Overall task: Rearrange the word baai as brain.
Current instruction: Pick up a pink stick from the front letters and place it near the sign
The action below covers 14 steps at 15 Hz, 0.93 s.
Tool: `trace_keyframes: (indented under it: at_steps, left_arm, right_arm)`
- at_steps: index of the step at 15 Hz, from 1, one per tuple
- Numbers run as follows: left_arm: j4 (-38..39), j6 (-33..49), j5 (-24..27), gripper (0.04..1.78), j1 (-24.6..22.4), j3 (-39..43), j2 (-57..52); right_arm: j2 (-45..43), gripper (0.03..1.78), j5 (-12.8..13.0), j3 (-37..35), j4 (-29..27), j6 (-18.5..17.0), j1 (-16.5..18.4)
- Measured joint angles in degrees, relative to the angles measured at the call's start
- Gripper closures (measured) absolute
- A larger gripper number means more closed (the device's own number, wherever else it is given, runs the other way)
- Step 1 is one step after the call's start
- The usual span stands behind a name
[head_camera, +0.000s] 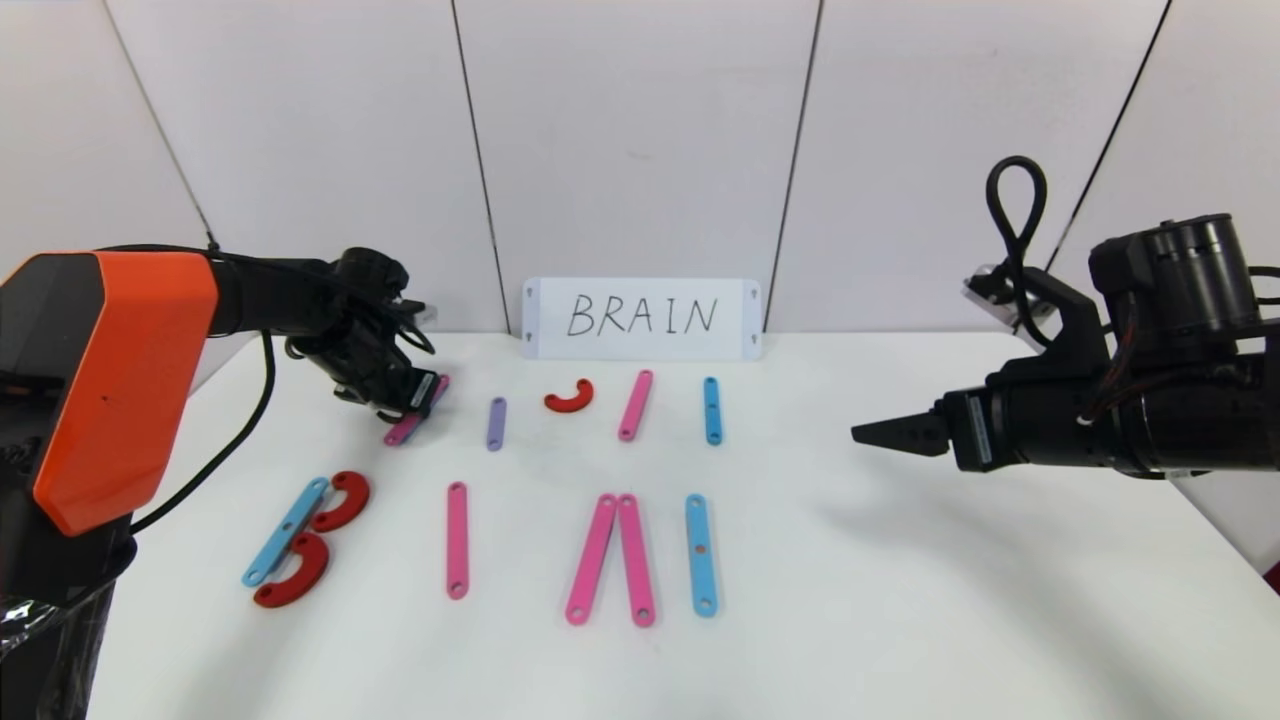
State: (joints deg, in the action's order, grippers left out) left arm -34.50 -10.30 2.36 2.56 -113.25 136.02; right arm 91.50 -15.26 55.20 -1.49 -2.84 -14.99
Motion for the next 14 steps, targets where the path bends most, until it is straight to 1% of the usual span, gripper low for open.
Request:
trace_keyframes:
  at_steps: [2, 3, 4, 7, 8, 10, 12, 14]
  left_arm:
    - [0.0, 0.1, 0.0, 1.37, 0.0, 0.0, -0.1]
    - [0.0, 0.1, 0.0, 1.28, 0.0, 0.0, -0.2]
    - [0.0, 0.1, 0.0, 1.15, 0.0, 0.0, -0.2]
    - [0.1, 0.2, 0.1, 0.62, 0.0, 0.0, -0.4]
    - [0.1, 0.2, 0.1, 0.47, 0.0, 0.0, -0.4]
    - [0.1, 1.2, 0.1, 0.24, 0.0, 0.0, -0.8]
    - [-0.2, 2.8, 0.4, 0.11, 0.0, 0.0, -1.4]
    - [-0.7, 5.4, 0.4, 0.08, 0.0, 0.1, -2.6]
  right_arm:
    - [0.0, 0.08, 0.0, 0.0, 0.0, 0.0, 0.0]
    - [0.0, 0.08, 0.0, 0.0, 0.0, 0.0, 0.0]
    - [0.0, 0.08, 0.0, -0.1, 0.0, 0.0, 0.0]
    - [-0.1, 0.08, 0.0, -0.1, 0.0, 0.0, 0.0]
    - [-0.1, 0.08, 0.0, -0.1, 0.0, 0.0, 0.0]
    - [-0.1, 0.08, 0.0, -0.1, 0.0, 0.0, 0.0]
    - [-0.1, 0.08, 0.0, -0.1, 0.0, 0.0, 0.0]
    - [-0.2, 0.08, 0.0, -0.1, 0.0, 0.0, 0.0]
